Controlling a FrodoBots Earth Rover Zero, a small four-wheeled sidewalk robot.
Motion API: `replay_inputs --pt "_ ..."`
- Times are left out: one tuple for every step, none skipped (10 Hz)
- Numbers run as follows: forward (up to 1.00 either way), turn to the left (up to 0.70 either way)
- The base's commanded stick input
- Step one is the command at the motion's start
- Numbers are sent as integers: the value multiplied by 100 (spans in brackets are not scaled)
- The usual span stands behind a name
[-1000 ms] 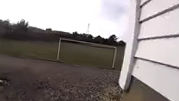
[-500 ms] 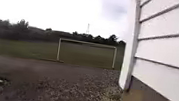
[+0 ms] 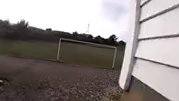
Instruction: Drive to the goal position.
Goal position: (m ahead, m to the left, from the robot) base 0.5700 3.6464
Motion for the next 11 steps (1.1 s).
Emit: replay_inputs --pt "4 0" --pt "4 0" --pt "4 0" --pt "4 0" --pt "4 0" --pt "3 0" --pt "1 0" --pt "4 0" --pt "4 0" --pt "4 0" --pt "4 0"
